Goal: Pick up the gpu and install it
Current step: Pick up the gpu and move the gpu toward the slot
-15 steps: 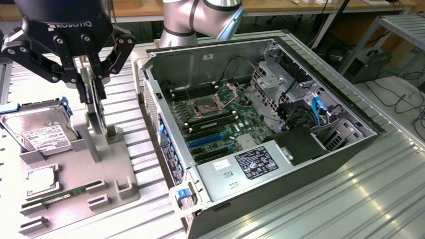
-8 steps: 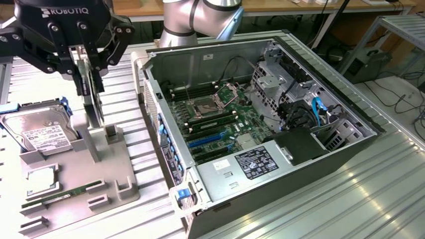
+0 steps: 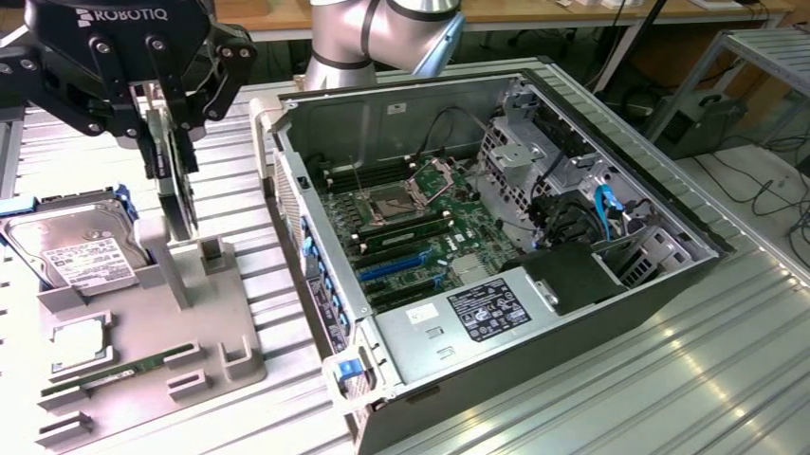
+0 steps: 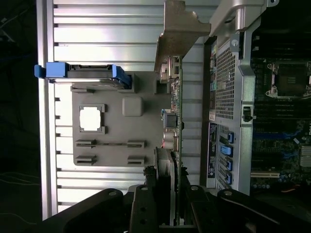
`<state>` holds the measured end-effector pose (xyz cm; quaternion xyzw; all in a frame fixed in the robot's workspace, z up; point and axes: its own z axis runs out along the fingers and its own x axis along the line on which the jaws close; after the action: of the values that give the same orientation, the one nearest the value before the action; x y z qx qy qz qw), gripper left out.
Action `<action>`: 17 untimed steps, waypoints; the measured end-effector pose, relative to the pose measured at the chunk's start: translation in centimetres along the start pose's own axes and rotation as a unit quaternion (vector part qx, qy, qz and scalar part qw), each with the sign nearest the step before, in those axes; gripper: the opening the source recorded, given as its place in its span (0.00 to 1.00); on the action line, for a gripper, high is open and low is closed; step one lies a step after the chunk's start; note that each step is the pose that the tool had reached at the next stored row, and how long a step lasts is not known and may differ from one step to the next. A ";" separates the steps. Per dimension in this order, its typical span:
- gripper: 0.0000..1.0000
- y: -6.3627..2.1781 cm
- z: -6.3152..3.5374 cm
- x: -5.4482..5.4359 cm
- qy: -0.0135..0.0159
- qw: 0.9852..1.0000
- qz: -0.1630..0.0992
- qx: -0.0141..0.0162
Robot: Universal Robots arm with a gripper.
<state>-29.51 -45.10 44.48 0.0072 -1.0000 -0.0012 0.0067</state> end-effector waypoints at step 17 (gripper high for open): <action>0.27 -0.02 0.00 -1.7 0.000 1.000 0.000 0.000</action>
<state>-27.82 -45.10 44.46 0.0071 -1.0000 -0.0013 0.0066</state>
